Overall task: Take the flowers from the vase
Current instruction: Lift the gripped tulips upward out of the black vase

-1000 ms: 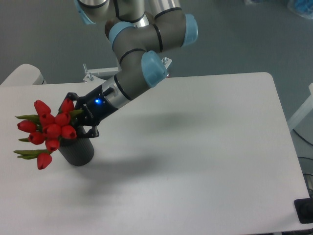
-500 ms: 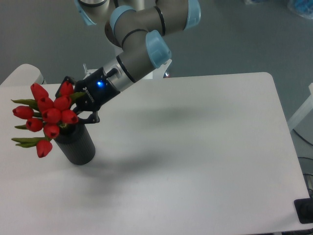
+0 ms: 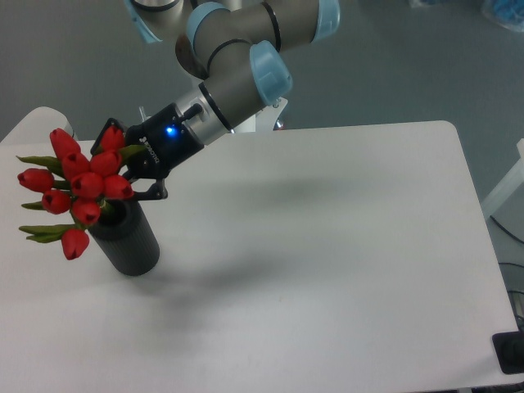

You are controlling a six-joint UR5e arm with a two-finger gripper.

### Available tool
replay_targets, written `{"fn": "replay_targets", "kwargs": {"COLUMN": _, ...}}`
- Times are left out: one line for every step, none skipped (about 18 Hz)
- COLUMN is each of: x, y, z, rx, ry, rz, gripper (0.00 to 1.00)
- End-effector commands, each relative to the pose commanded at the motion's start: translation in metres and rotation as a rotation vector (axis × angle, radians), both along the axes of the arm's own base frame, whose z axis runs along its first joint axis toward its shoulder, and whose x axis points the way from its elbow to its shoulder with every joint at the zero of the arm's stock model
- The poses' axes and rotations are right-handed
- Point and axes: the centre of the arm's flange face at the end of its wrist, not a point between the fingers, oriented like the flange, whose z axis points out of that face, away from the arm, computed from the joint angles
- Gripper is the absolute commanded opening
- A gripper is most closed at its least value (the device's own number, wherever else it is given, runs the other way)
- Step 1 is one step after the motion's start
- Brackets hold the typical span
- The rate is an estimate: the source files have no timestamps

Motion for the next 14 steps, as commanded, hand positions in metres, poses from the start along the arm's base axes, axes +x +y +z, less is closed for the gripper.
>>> {"fn": "replay_targets", "kwargs": {"x": -0.003, "y": -0.003, "z": 0.006, "rx": 0.014, "ry": 0.002, "rz": 0.008, "gripper": 0.10}}
{"fn": "replay_targets", "kwargs": {"x": -0.007, "y": -0.006, "z": 0.009, "rx": 0.024, "ry": -0.002, "rz": 0.017, "gripper": 0.10}}
{"fn": "replay_targets", "kwargs": {"x": -0.010, "y": -0.008, "z": 0.012, "rx": 0.035, "ry": -0.012, "rz": 0.021, "gripper": 0.10}}
{"fn": "replay_targets", "kwargs": {"x": -0.011, "y": -0.009, "z": 0.013, "rx": 0.042, "ry": -0.021, "rz": 0.024, "gripper": 0.10}}
{"fn": "replay_targets", "kwargs": {"x": -0.011, "y": -0.009, "z": 0.014, "rx": 0.045, "ry": -0.024, "rz": 0.024, "gripper": 0.10}}
{"fn": "replay_targets", "kwargs": {"x": -0.014, "y": -0.010, "z": 0.016, "rx": 0.049, "ry": -0.025, "rz": 0.029, "gripper": 0.10}}
{"fn": "replay_targets", "kwargs": {"x": -0.016, "y": -0.009, "z": 0.019, "rx": 0.056, "ry": -0.028, "rz": 0.030, "gripper": 0.10}}
{"fn": "replay_targets", "kwargs": {"x": -0.017, "y": -0.010, "z": 0.022, "rx": 0.060, "ry": -0.038, "rz": 0.033, "gripper": 0.10}}
{"fn": "replay_targets", "kwargs": {"x": -0.021, "y": -0.011, "z": 0.025, "rx": 0.066, "ry": -0.045, "rz": 0.041, "gripper": 0.10}}
{"fn": "replay_targets", "kwargs": {"x": -0.024, "y": -0.012, "z": 0.028, "rx": 0.073, "ry": -0.054, "rz": 0.046, "gripper": 0.10}}
{"fn": "replay_targets", "kwargs": {"x": -0.027, "y": -0.013, "z": 0.031, "rx": 0.080, "ry": -0.065, "rz": 0.050, "gripper": 0.10}}
{"fn": "replay_targets", "kwargs": {"x": -0.031, "y": -0.016, "z": 0.033, "rx": 0.088, "ry": -0.078, "rz": 0.058, "gripper": 0.10}}
{"fn": "replay_targets", "kwargs": {"x": -0.034, "y": -0.017, "z": 0.036, "rx": 0.097, "ry": -0.086, "rz": 0.062, "gripper": 0.10}}
{"fn": "replay_targets", "kwargs": {"x": -0.036, "y": -0.018, "z": 0.039, "rx": 0.106, "ry": -0.094, "rz": 0.065, "gripper": 0.10}}
